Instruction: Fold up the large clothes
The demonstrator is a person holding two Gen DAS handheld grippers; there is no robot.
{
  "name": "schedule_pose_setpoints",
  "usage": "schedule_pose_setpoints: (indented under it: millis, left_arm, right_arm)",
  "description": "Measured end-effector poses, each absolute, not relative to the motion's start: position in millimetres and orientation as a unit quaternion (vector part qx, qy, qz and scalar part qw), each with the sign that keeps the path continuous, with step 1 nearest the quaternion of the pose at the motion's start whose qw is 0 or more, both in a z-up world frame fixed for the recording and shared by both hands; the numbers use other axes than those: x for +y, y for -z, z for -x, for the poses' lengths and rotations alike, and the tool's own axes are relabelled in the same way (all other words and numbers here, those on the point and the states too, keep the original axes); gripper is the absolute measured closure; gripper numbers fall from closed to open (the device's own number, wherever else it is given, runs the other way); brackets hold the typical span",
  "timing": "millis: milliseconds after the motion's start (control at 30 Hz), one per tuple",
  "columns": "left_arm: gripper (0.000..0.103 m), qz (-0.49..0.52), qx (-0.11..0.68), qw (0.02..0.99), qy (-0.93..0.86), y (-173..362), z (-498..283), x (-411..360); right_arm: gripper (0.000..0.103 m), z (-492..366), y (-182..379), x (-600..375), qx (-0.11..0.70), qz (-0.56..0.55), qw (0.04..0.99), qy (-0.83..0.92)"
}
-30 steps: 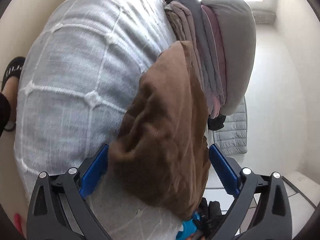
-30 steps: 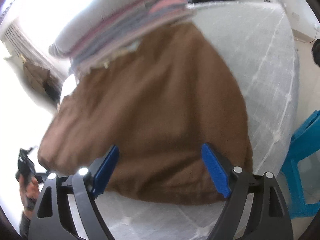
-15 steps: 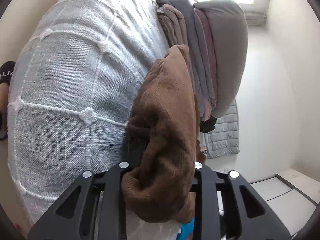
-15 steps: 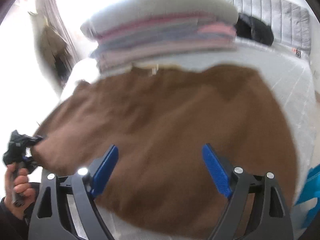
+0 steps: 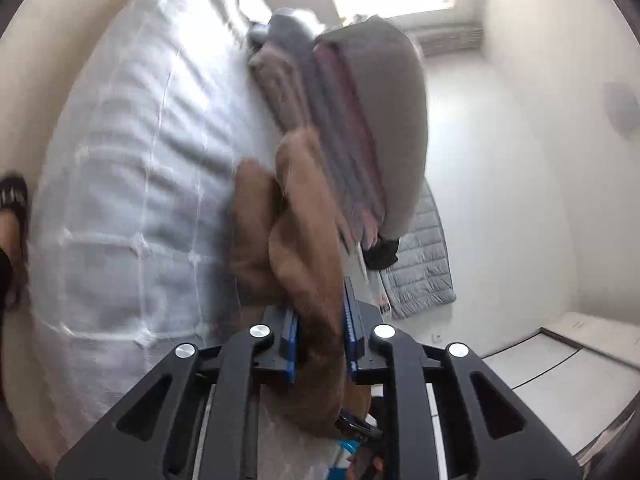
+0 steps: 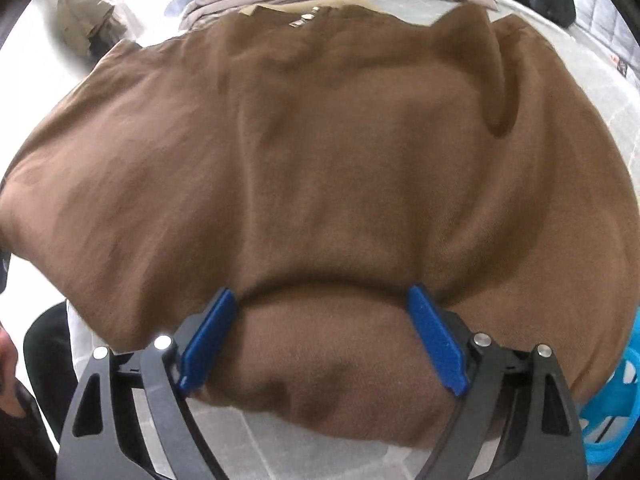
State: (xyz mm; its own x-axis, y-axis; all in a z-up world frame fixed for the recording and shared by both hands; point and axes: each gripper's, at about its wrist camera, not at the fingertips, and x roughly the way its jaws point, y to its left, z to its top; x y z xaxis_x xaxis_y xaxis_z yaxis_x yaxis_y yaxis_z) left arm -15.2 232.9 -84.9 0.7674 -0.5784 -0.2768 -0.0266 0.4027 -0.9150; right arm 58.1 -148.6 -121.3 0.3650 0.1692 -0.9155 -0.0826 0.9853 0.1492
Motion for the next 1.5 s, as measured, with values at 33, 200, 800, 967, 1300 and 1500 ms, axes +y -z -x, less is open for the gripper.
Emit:
schedule_pose_setpoints:
  millis: [33,200,800,967,1300,1500]
  left_arm:
    - [0.087,0.514,0.301,0.786,0.169,87,12,236]
    - [0.087,0.507,0.337,0.781,0.141,110,-3,247]
    - [0.085,0.378,0.326,0.846,0.185,54,3,224]
    - [0.064,0.492,0.323,0.787,0.183,105,38,237]
    - [0.029,0.573,0.328,0.738,0.14,155,49,227]
    - [0.024,0.537,0.338,0.763,0.121,159,24,204]
  right_arm:
    - [0.018,-64,115,-156,0.534,-0.064,0.839,-0.08]
    - [0.018,-108,92,-156,0.462,-0.061,0.882,-0.074]
    - [0.012,-252,103,-174,0.457,-0.081,0.884,-0.047]
    - [0.012,-169,82,-126,0.421,-0.014,0.896,-0.142]
    - [0.012,-104,94,-120,0.431,-0.003,0.892,-0.137]
    - [0.012,-95,102,-113,0.439,0.04,0.89,-0.117]
